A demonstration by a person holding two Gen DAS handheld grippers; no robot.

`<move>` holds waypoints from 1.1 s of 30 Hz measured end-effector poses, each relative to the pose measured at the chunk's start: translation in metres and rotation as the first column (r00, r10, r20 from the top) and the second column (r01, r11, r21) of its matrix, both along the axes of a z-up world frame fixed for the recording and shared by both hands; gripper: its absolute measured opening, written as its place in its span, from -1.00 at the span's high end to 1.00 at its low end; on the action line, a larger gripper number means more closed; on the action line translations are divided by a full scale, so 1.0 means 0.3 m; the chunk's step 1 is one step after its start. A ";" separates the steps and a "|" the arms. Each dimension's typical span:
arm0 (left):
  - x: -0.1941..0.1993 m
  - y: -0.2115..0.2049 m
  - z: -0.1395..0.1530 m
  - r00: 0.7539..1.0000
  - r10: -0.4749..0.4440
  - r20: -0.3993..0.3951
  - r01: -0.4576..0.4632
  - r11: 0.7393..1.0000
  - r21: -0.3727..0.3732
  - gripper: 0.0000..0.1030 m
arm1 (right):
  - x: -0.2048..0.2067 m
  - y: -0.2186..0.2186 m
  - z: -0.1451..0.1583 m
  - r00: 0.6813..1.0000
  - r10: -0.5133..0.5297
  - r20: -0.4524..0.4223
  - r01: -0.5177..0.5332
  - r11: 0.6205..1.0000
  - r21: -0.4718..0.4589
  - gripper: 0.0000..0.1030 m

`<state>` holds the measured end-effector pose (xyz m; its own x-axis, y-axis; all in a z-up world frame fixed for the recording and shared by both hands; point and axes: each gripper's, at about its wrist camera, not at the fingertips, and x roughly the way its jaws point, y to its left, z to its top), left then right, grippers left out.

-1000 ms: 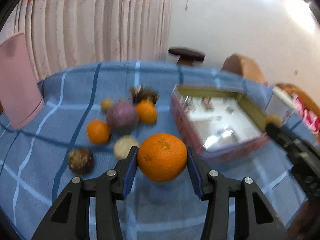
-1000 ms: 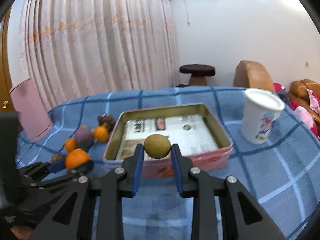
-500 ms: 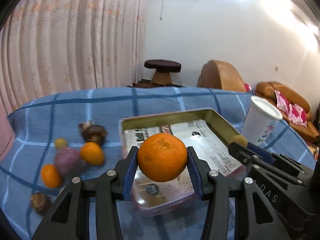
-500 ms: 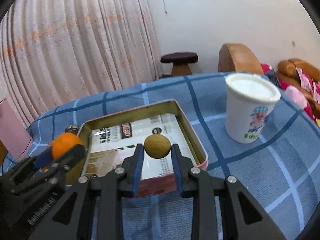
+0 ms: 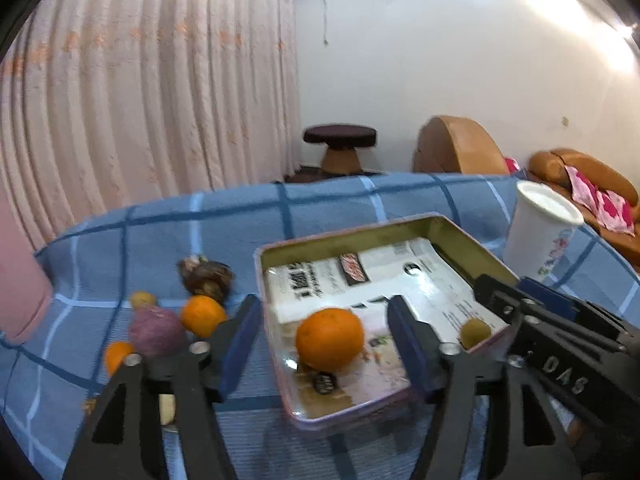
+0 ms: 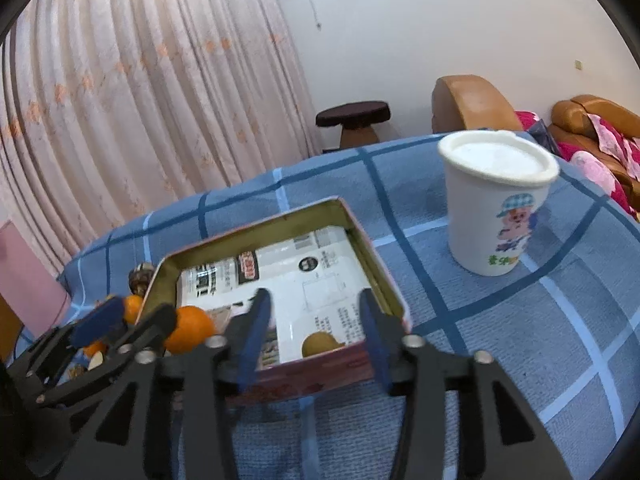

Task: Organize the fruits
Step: 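Lower the orange into the pink tin with the left tool while the right tool drops the yellow fruit there, then grasp the brown taro with the left tool while the right tool grasps the sliced root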

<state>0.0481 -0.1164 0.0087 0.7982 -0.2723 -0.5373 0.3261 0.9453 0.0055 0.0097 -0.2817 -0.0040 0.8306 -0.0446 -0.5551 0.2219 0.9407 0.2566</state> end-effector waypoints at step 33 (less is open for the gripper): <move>-0.047 0.343 -0.018 0.986 0.167 0.013 -0.167 0.986 0.016 -0.55 | -0.080 0.262 0.028 0.986 0.149 0.076 -0.139 0.983 -0.119 -0.25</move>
<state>0.0340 -0.0136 0.0034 0.8380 -0.1253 -0.5312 0.1631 0.9863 0.0248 -0.0142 -0.2031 0.0045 0.8763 0.0206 -0.4813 0.0641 0.9852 0.1588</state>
